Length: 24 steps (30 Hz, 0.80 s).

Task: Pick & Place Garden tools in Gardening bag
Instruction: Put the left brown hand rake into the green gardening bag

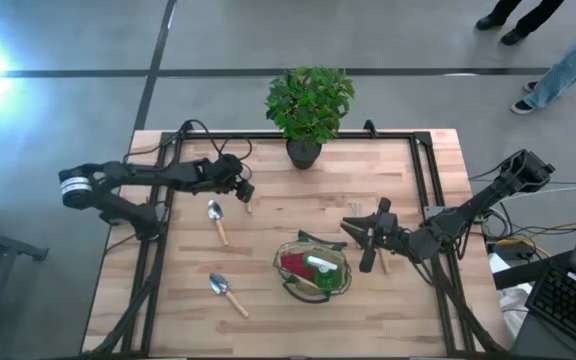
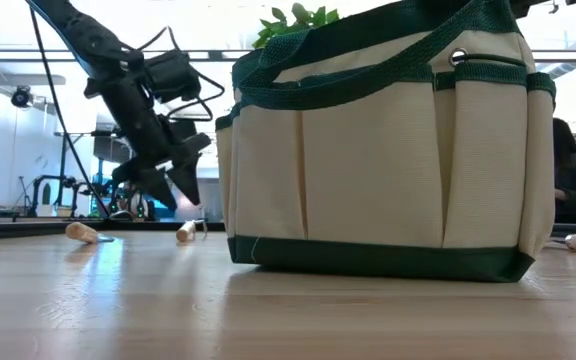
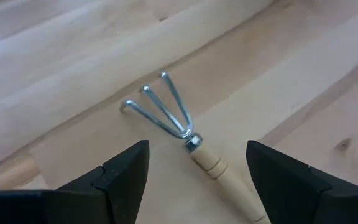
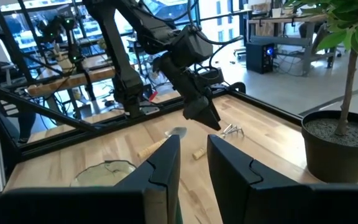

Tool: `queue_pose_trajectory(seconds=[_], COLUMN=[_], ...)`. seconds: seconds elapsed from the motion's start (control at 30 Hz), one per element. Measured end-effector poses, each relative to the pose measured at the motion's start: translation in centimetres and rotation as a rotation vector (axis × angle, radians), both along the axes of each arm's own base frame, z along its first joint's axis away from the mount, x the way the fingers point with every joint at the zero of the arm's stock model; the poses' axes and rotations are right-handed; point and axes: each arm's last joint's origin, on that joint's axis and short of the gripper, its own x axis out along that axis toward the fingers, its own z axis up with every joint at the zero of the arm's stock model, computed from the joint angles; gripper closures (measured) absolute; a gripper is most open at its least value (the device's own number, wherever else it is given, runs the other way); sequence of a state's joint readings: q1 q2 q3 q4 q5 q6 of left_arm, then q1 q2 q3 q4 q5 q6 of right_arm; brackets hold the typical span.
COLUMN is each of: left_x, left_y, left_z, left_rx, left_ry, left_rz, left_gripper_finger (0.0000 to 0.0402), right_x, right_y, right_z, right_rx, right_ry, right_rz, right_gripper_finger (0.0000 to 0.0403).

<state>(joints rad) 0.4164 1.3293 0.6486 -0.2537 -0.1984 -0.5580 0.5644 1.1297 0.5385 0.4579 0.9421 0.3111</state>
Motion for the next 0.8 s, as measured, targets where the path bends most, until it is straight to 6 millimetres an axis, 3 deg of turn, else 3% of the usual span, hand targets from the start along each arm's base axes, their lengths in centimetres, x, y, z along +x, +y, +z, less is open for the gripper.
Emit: queue_pose_trajectory(seconds=[0.23, 0.5, 0.8], left_x=[-1.1, -1.7, -2.5], left_y=[0.0, 0.5, 1.2], left_z=[-1.6, -2.9, -3.5], left_rx=[-0.027, -0.088, -0.092], left_ry=[0.033, -0.188, -0.182], left_rz=[0.029, -0.028, 0.018], left_gripper_finger=[0.0131, 0.0131, 0.0131], right_x=[-0.1, -0.1, -0.1], right_y=[0.0, -0.1, -0.1], right_z=[-0.5, -0.6, -0.6], right_rx=[0.021, 0.033, 0.034], right_ry=[0.028, 0.028, 0.026], right_rz=[-0.004, -0.007, -0.007], right_gripper_finger=[0.0319, 0.0331, 0.0342])
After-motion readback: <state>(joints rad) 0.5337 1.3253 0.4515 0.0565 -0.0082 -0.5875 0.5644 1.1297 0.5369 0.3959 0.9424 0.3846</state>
